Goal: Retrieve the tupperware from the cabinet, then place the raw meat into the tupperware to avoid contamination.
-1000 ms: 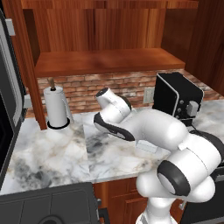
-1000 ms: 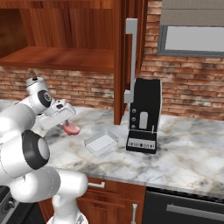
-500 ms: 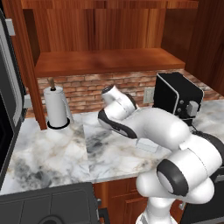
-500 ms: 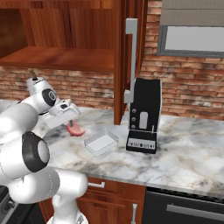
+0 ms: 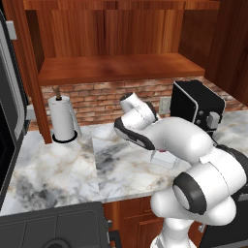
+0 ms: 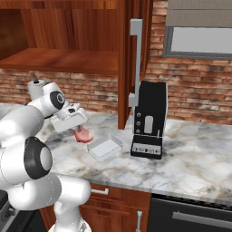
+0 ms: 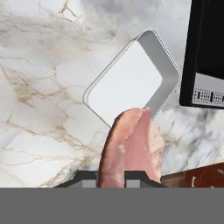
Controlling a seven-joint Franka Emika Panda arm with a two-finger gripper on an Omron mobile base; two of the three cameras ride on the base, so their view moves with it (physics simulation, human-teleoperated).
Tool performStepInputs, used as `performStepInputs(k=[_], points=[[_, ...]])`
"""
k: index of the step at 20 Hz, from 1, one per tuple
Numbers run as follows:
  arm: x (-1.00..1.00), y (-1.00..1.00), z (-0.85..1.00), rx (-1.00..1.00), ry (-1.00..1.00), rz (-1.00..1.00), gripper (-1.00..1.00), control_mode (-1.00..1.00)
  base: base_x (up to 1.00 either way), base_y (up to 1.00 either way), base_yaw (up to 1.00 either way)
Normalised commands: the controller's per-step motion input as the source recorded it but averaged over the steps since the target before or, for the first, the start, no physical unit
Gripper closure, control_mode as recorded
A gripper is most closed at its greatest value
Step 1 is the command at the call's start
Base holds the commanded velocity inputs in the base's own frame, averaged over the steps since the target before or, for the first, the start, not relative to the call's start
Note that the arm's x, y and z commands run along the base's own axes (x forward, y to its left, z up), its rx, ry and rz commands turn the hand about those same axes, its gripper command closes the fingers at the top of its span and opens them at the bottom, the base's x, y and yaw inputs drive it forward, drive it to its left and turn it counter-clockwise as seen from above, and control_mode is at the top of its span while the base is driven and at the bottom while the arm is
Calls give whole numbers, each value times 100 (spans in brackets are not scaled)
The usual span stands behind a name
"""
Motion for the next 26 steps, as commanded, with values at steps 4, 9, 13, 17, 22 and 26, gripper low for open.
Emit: performStepInputs(k=[4, 9, 13, 17, 22, 26], points=[[6, -24, -1, 0, -3, -9, 100, -100, 0, 0, 0], [12, -19, -5, 0, -5, -8, 100, -100, 0, 0, 0], [16, -16, -11, 0, -7, -6, 100, -100, 0, 0, 0], [18, -12, -15, 1, -9, -5, 100, -100, 0, 0, 0], [15, -15, -12, 1, -7, -5, 100, -100, 0, 0, 0], [15, -12, -9, 0, -7, -5, 100, -100, 0, 0, 0]])
